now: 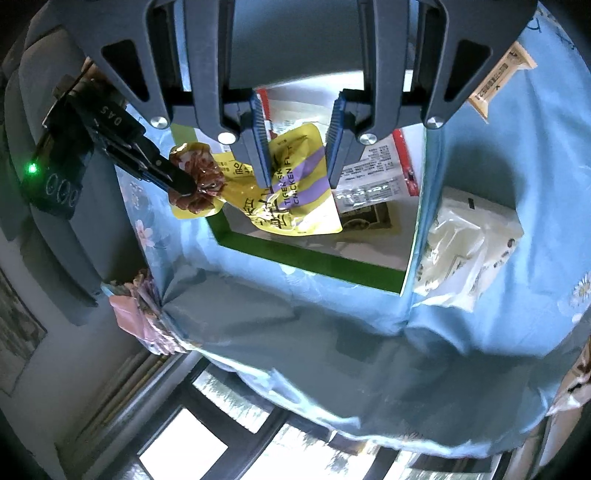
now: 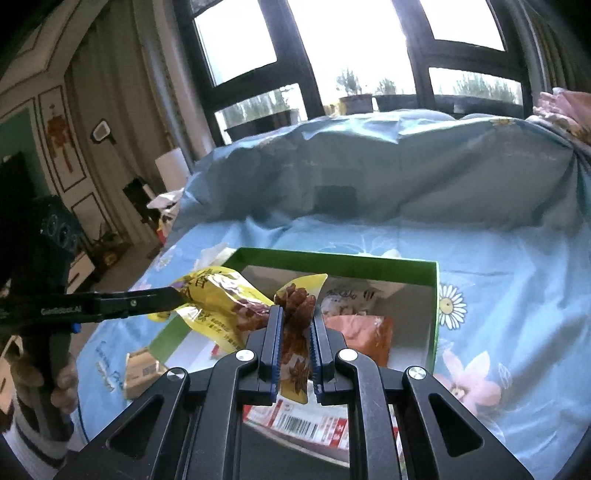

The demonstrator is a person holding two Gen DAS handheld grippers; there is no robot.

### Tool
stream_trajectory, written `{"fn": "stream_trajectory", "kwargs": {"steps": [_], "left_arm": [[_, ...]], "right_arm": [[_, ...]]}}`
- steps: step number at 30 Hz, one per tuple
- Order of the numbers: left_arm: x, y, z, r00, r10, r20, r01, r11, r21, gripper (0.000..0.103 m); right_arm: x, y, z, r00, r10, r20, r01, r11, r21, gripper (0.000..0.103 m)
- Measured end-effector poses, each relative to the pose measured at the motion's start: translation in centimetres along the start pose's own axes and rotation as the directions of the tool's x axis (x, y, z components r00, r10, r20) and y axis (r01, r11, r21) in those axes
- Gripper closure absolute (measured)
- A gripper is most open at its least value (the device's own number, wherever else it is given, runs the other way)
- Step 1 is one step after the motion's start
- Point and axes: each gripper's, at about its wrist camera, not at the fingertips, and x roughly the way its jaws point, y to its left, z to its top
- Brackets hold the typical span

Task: Organize snacks
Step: 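Lift and carry the yellow-purple pouch over the green box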

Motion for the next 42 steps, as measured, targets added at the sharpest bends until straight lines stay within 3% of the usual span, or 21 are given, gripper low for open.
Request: {"fn": "stream_trajectory", "kwargs": {"steps": [4,12,42], "left_arm": [[1.2,0.2,0.1,0.999,0.037,-0.017,-0.037,0.999,0.002,0.075],[2.6,0.5,0.0,0.998,0.044,-0.048,-0.044,0.999,-0.007,0.075],[3.6,0.2,-0.1,0.995,0.084,-0.061,-0.083,0.996,0.011,0.072]], "right_arm": [[1.9,-0.7,-0.4,0.999,-0.005,-0.046,0.006,1.000,0.012,0.088],[3.2,-1.8,-0.9,0.996,-0.030,-0.083,0.033,0.999,0.034,0.088],[3.6,-2.3,-1.3,0.993,-0.067,-0.102,0.071,0.997,0.038,0.087]]}}
